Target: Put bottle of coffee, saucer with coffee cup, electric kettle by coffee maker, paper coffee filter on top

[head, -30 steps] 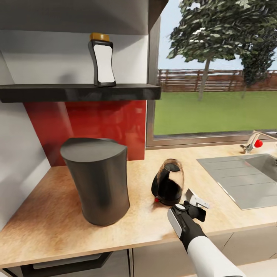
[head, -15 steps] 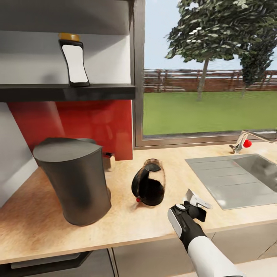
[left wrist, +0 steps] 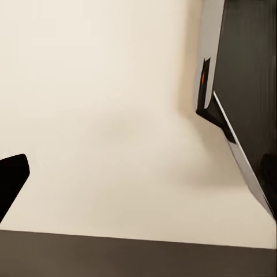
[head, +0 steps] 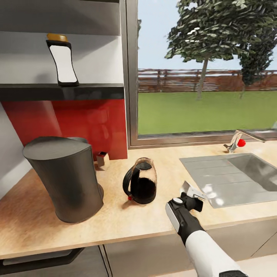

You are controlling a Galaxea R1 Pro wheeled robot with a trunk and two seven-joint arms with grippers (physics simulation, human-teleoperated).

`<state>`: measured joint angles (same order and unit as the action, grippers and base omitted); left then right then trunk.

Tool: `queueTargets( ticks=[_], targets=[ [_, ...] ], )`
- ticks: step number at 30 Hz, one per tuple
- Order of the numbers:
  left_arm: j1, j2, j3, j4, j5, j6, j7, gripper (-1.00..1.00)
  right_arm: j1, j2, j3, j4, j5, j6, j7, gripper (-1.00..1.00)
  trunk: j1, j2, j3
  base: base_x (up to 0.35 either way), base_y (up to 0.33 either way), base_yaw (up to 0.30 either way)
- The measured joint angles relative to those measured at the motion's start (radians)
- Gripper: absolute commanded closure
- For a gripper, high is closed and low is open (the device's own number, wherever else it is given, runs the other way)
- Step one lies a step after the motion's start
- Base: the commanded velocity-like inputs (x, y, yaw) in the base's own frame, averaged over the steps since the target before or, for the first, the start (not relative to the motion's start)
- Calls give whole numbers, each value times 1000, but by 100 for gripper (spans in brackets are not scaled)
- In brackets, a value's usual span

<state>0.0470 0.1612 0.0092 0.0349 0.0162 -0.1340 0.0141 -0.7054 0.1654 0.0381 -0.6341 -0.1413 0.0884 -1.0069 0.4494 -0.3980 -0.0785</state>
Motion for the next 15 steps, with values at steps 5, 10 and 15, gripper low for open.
queueTargets(
  ticks=[5,10,15],
  targets=[
    [0,-10,1,0,2,0,2,-100,-11,-10,27,-28,39,-13,1,100,0,0,0,169,-161,0],
    [0,-11,2,0,2,0,3,-100,-12,-10,56,-57,75,-27,2,100,0,0,0,172,-220,0],
    [-1,-19,2,0,2,1,3,-100,-11,-6,87,-85,108,-40,3,100,0,0,0,22,-285,0]
  ],
)
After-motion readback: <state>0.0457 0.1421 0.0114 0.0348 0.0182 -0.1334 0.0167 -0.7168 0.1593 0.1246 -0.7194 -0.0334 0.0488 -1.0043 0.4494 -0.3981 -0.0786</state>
